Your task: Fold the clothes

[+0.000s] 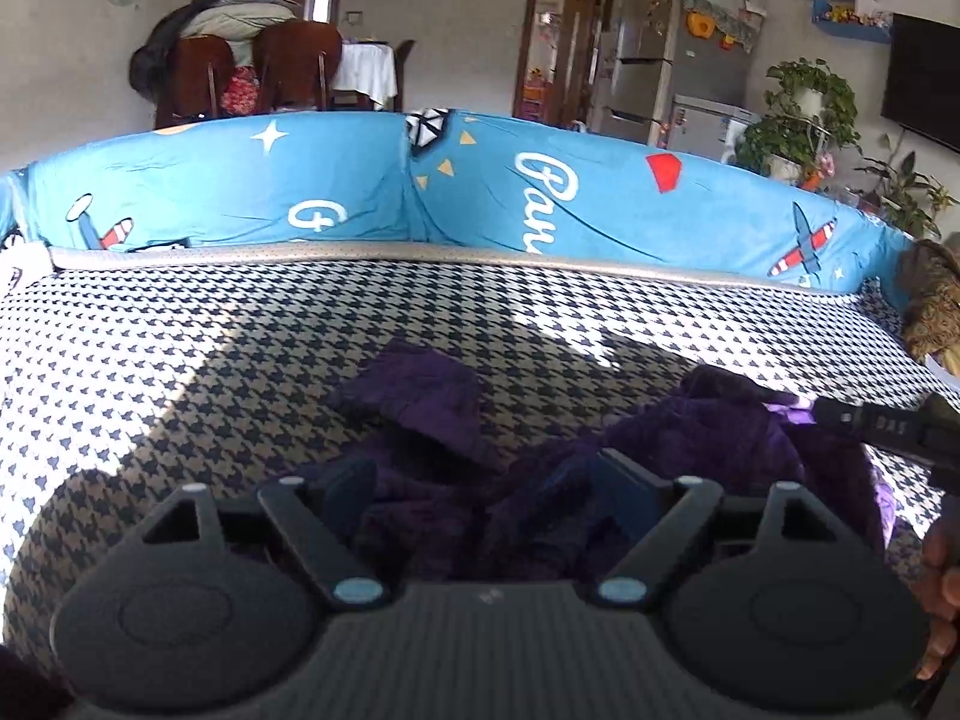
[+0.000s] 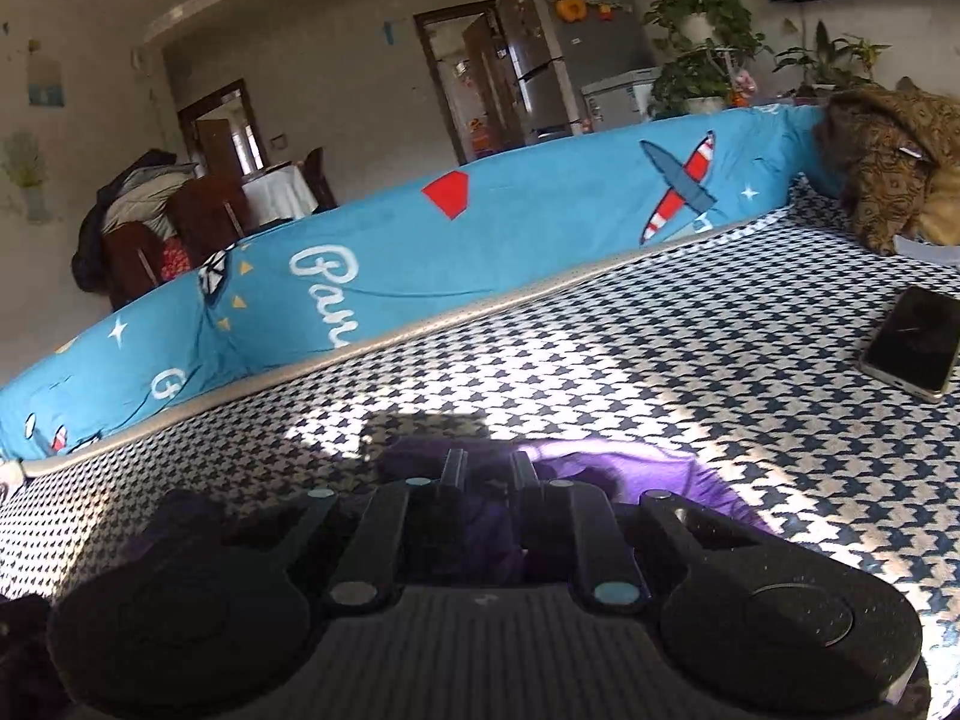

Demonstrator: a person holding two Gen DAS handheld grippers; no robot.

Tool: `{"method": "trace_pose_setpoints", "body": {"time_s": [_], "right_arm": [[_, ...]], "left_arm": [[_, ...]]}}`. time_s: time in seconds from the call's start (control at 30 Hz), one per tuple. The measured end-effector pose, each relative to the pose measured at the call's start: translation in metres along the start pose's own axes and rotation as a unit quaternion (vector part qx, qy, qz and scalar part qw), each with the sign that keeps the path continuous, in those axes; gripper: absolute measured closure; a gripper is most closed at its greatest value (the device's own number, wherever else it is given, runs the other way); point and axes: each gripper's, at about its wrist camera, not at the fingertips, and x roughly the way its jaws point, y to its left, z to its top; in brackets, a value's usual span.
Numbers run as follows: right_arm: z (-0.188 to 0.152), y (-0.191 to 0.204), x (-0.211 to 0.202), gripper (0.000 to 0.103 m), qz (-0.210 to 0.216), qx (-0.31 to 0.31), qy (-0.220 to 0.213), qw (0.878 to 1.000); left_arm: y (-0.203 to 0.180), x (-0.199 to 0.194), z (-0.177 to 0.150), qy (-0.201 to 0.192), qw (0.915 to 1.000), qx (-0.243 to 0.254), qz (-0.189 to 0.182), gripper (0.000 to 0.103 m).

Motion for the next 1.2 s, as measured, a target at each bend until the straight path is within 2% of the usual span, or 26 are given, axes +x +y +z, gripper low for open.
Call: {"method": "trace_pose_setpoints", "body": {"time_s": [0.13,0.3,0.37,0.5,0.6,0.67,0.73,0.8,0.83,0.9,0.97,1.0,1.07,1.2], "right_arm": [[-0.007,0.018,0.015,0.083,0.038,-0.043,0.035,0.998],[-0.008,0.038,0.036,0.054,0.065,-0.106,0.049,0.991],[-0.006,0.044,0.047,0.051,0.073,-0.126,0.060,0.988],[-0.006,0.051,0.072,0.033,0.093,-0.158,0.089,0.979],[-0.010,0.055,0.093,0.030,0.130,-0.178,0.147,0.964],[-0.019,0.056,0.103,0.030,0.137,-0.191,0.183,0.955],[-0.026,0.062,0.100,0.033,0.128,-0.223,0.173,0.951],[-0.031,0.067,0.095,0.052,0.126,-0.251,0.162,0.946],[-0.031,0.068,0.095,0.057,0.127,-0.251,0.160,0.946],[-0.028,0.065,0.096,0.077,0.119,-0.243,0.157,0.950],[-0.025,0.059,0.099,0.083,0.123,-0.222,0.160,0.954],[-0.023,0.059,0.098,0.087,0.126,-0.217,0.158,0.955],[-0.019,0.058,0.096,0.090,0.132,-0.207,0.153,0.957],[-0.006,0.064,0.085,0.091,0.141,-0.195,0.110,0.964]], "left_arm": [[-0.015,0.030,0.001,0.037,0.9982,0.032,-0.036,0.019],[-0.018,0.063,-0.007,0.082,0.9939,0.067,-0.031,0.019],[-0.014,0.069,-0.009,0.096,0.9925,0.065,-0.039,0.017],[-0.005,0.077,-0.014,0.113,0.9904,0.059,-0.053,0.010],[-0.002,0.086,-0.015,0.126,0.9895,0.047,-0.054,0.006],[-0.004,0.091,-0.015,0.131,0.9888,0.051,-0.049,0.004],[-0.007,0.094,-0.015,0.134,0.9885,0.056,-0.043,0.004],[-0.009,0.096,-0.015,0.134,0.9885,0.060,-0.036,0.005],[-0.009,0.095,-0.015,0.134,0.9886,0.059,-0.035,0.010],[-0.009,0.094,-0.013,0.133,0.9890,0.057,-0.033,0.020],[-0.008,0.092,-0.011,0.131,0.9895,0.053,-0.033,0.037],[-0.008,0.091,-0.010,0.129,0.9898,0.050,-0.035,0.042],[-0.008,0.089,-0.007,0.125,0.9904,0.046,-0.037,0.058],[-0.015,0.086,-0.003,0.110,0.9919,0.051,-0.039,0.073]]}}
